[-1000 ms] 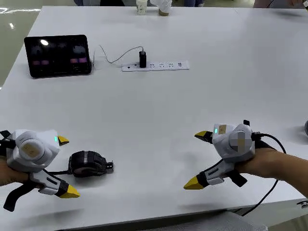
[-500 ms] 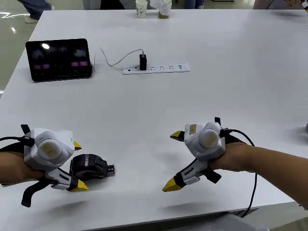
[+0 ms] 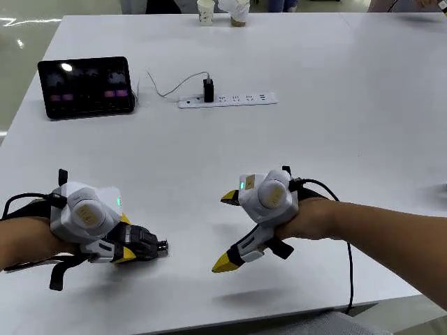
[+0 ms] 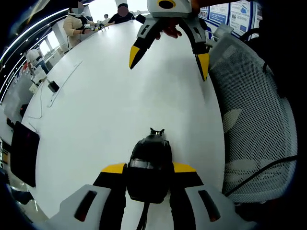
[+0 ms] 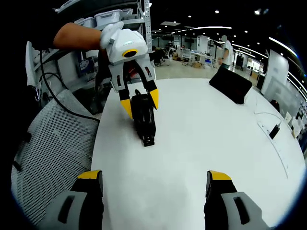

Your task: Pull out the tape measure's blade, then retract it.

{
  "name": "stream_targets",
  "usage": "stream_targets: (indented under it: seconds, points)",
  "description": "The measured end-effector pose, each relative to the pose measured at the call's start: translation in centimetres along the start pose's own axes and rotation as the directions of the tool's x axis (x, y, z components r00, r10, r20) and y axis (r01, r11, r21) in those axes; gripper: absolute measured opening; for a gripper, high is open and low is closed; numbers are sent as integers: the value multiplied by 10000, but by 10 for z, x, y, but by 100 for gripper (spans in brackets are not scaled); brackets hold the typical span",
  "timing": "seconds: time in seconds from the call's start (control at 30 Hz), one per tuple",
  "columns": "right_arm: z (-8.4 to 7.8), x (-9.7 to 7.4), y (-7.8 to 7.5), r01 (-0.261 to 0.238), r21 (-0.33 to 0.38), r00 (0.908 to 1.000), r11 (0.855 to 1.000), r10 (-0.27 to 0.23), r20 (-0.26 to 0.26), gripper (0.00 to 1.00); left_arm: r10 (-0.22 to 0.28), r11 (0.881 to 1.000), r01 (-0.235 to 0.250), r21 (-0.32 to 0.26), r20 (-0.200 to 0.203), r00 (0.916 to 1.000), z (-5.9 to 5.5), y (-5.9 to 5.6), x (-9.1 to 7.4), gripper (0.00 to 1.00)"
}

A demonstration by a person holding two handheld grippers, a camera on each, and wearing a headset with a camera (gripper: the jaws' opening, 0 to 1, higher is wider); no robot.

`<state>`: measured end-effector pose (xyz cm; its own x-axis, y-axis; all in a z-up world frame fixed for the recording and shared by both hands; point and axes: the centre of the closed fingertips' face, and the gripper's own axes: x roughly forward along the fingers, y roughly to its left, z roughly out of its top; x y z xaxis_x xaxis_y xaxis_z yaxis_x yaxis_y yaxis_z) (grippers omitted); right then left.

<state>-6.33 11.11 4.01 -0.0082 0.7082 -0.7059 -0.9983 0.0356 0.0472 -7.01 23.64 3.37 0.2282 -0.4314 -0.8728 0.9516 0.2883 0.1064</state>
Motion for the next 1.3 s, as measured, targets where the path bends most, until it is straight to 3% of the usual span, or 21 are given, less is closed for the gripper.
stream_targets:
  seconds: [0.23,0.43,0.77,1.1,1.3]
  points:
    - [5,15,0,-117,-61,9999,9999,117,-54,82,-22,10000,23,-77,185,9998,0,0,0,28]
    - [13,24,3,-211,-251,9998,9995,209,-72,77,-29,9999,28,135,30,10000,-1,0,2,28]
    - [20,47,6,-343,-732,9991,9967,323,-278,58,-3,9998,2,207,44,10000,-2,0,4,28]
    - [27,70,15,-638,-1023,9970,9927,589,-505,46,-6,9995,1,326,153,9999,-4,1,6,28]
    - [30,81,9,-647,-921,9966,9937,597,-559,37,19,9994,-24,333,155,9999,-4,2,7,28]
